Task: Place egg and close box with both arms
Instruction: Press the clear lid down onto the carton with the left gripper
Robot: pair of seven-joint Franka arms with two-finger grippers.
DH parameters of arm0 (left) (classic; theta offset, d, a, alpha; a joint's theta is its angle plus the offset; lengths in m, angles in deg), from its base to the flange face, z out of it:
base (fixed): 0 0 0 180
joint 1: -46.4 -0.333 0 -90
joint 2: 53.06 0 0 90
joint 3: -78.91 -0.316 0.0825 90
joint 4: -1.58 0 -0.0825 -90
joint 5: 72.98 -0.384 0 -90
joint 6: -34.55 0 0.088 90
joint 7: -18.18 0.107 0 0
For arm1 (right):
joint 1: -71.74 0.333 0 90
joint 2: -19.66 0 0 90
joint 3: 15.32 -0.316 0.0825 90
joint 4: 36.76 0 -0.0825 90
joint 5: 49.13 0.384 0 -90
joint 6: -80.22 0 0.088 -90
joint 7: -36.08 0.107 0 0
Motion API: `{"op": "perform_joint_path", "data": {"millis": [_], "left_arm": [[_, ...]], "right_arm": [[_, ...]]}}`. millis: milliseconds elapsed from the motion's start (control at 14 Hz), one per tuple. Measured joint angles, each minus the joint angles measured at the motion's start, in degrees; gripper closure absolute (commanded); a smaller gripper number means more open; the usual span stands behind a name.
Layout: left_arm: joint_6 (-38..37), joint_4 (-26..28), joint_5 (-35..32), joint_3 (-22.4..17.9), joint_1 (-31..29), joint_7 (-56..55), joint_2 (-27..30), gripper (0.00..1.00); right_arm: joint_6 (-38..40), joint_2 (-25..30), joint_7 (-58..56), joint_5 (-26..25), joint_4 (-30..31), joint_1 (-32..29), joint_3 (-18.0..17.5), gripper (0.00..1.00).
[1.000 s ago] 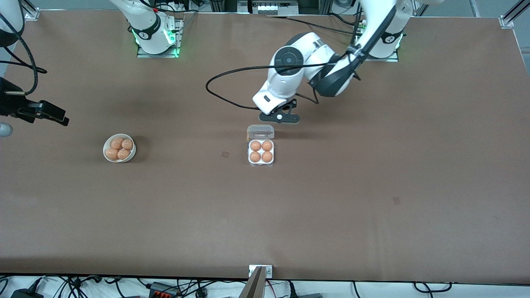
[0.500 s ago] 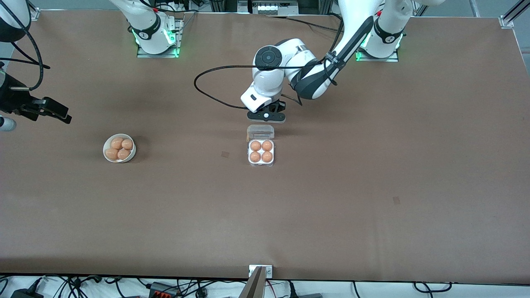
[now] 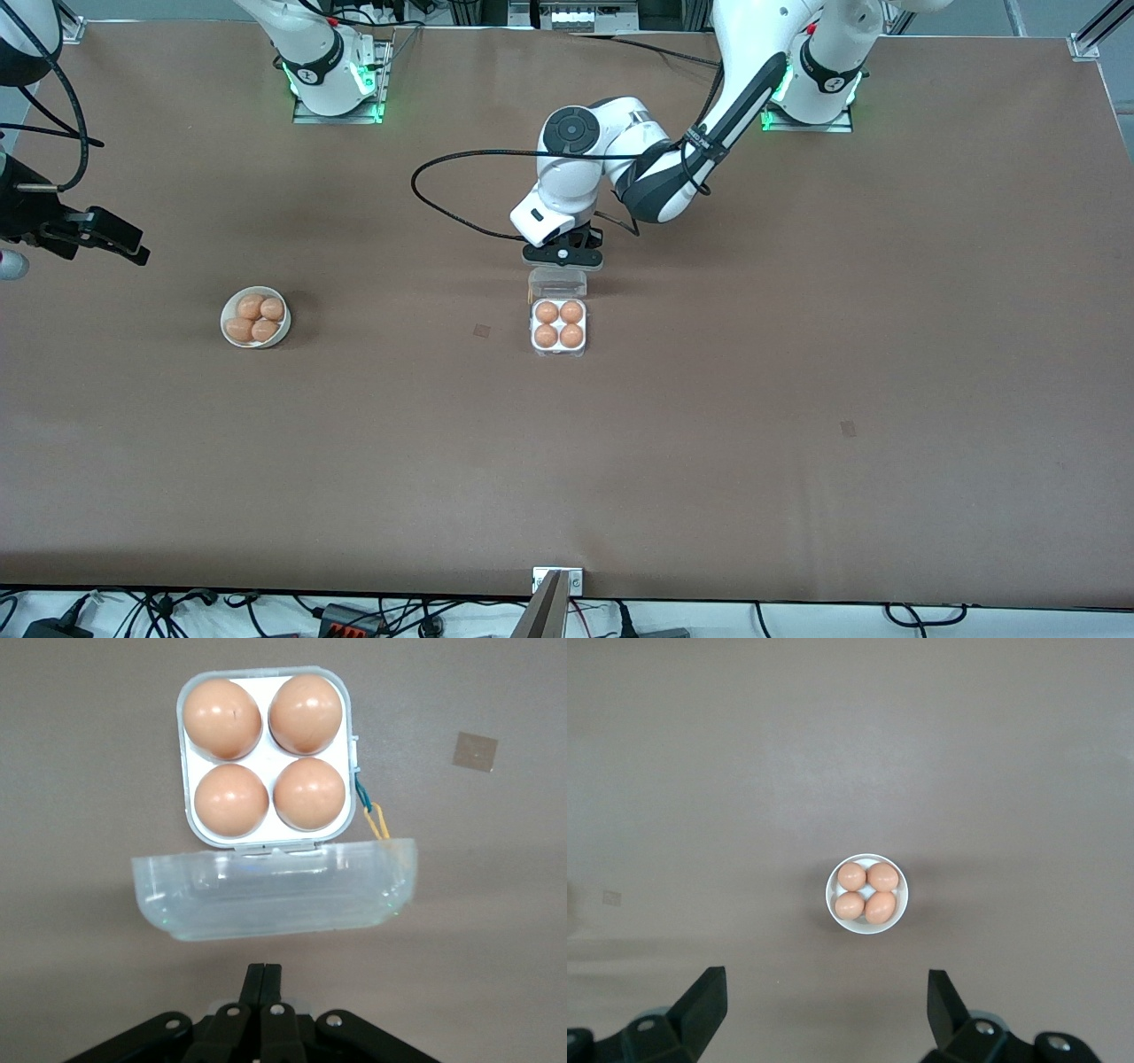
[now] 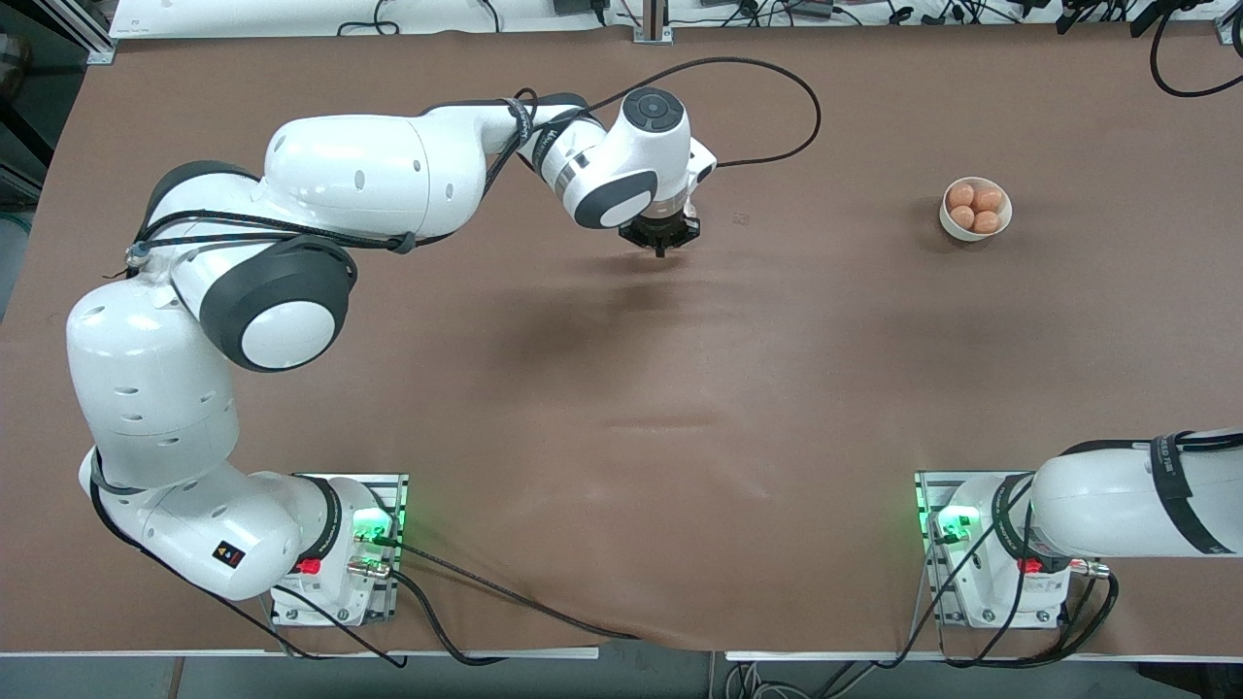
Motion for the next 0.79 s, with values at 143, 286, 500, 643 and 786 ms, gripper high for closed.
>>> {"op": "perform_joint_path", "data": {"millis": [143,286,500,643,786], "left_arm": [[0.3,-0.5,-1.2,-0.2,0.0,0.0,-0.2,0.99],[0.4,-2.4,-5.1,-0.5,0.0,-0.4,-0.5,0.99],[0.4,-6.3,-6.7,-1.4,-0.2,-0.5,-2.2,0.99],[0.4,-8.4,-6.8,-1.8,-0.2,-0.5,-3.9,0.99],[0.4,-9.3,-6.9,-1.9,-0.2,-0.5,-4.7,0.99]], "right_arm": [[0.2,0.0,0.0,0.0,0.0,0.0,0.0,0.0],[0.4,0.0,0.0,0.0,0.0,-0.4,-0.2,0.0],[1.1,0.0,0.0,0.0,0.0,-1.4,-2.0,0.0],[2.7,0.2,0.0,0.0,0.0,-1.4,-2.3,0.0],[4.0,0.5,0.0,0.0,0.0,-1.7,-2.3,0.0]]}}
